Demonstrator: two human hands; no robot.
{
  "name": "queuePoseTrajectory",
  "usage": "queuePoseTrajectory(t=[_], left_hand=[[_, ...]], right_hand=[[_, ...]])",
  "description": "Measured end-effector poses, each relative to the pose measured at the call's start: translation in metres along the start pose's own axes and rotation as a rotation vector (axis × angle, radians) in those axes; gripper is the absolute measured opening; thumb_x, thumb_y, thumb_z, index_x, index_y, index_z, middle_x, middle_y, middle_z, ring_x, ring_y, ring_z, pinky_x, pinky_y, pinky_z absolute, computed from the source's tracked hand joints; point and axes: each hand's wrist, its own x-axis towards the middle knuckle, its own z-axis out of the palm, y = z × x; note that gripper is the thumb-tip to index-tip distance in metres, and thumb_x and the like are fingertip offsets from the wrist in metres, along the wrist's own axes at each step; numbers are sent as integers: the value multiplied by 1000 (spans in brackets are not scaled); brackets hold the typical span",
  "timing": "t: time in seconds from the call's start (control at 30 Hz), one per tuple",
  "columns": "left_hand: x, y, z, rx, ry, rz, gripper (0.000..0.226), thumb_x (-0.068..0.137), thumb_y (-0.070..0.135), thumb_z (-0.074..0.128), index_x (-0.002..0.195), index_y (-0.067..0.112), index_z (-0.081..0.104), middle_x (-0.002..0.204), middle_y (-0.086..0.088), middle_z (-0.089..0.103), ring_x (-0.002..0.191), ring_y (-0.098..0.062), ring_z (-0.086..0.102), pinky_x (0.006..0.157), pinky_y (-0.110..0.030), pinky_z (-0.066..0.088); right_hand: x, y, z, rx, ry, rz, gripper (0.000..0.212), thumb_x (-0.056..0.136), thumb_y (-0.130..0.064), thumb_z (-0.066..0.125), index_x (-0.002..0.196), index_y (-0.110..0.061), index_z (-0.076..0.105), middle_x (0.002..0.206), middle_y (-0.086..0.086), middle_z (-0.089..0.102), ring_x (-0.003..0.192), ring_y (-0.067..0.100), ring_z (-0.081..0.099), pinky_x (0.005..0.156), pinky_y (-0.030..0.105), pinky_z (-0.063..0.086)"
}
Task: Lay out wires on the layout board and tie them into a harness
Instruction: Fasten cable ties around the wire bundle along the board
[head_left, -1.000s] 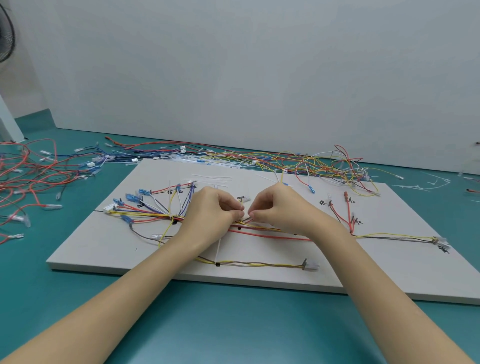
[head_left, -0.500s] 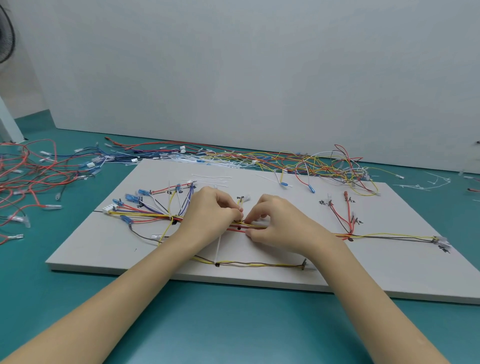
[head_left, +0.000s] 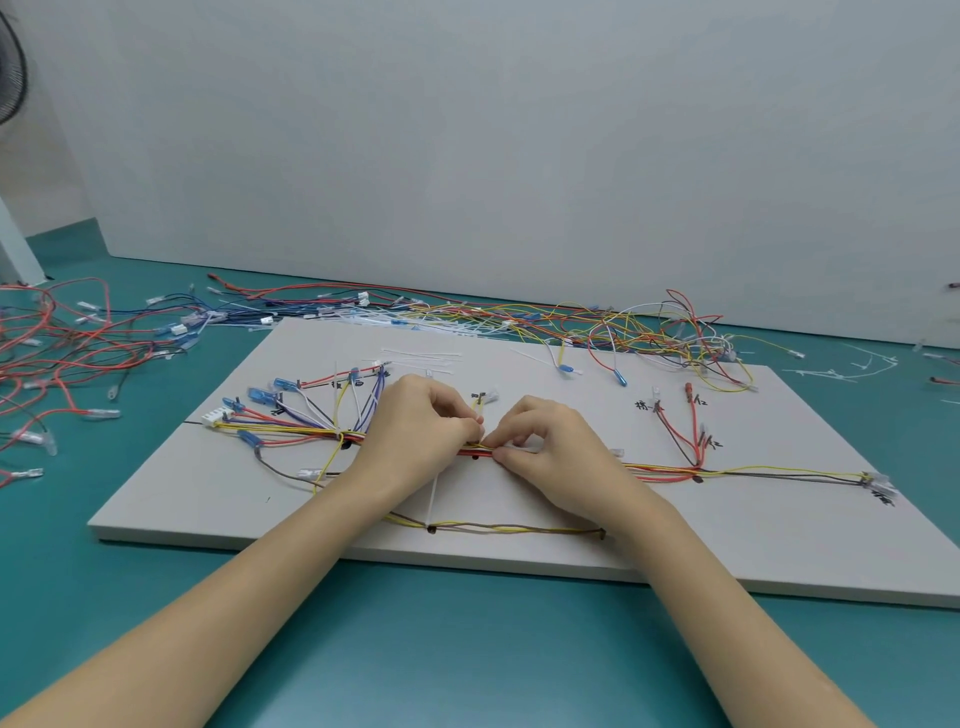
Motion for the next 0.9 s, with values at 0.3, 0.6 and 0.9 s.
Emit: queuePoseTrajectory(t=[0.3,0.6,0.9], left_hand=[[0,-2,0,10,2,7,13,71,9,76,61,18,76,56,9,68,54,-2,57,56,-21,43],[-1,-1,0,41,-13,33,18,76,15,71,58,20,73,47,9,59,45,-1,46,43,-12,32],[2,0,-1,51,-72,14,14,78,16,76,66,22,76,55,11,67,51,5,55,49,-8,38]], right_hand=[[0,1,2,8,30,41,11,84,-8,69,89,-16,76,96,4,61,83,13,59,78,22,44],[2,6,-6,-210,-67,-55,20,92,-23,64,109,-20,73,105,-5,57,99,12,47,87,25,36],[3,0,-2,-376,-44,-110,18,96,-18,56,105,-16,71,105,-3,60,103,18,46,87,38,43]])
